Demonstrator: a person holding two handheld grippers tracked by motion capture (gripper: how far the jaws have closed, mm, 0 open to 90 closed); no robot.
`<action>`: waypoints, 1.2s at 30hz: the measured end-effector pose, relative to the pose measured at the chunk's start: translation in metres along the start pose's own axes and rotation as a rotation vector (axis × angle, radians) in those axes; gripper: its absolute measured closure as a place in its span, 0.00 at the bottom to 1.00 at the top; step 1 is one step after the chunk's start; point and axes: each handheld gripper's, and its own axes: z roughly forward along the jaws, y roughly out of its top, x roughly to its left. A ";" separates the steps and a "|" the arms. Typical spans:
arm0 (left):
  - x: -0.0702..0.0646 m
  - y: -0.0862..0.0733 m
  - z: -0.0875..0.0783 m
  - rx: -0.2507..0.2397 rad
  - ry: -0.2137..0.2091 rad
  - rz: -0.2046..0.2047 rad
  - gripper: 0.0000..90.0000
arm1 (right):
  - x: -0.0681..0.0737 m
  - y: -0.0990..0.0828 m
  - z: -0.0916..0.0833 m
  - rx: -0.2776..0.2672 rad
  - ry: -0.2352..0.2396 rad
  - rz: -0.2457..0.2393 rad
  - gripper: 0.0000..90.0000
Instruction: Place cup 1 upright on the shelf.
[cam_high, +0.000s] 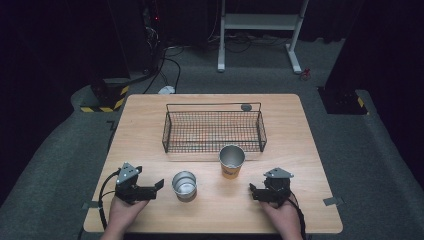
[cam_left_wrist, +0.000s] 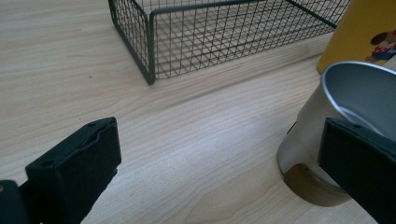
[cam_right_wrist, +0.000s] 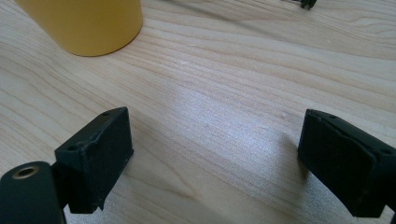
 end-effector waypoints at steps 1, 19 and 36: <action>-0.001 0.001 -0.001 -0.007 -0.003 0.000 0.00 | 0.000 0.000 0.000 0.000 0.000 0.000 0.11; -0.027 0.015 -0.002 -0.043 -0.084 0.032 0.00 | 0.000 0.000 0.000 0.000 0.000 0.000 0.11; -0.053 0.014 0.006 -0.046 -0.170 0.087 0.00 | 0.000 0.000 0.000 0.000 0.000 0.000 0.11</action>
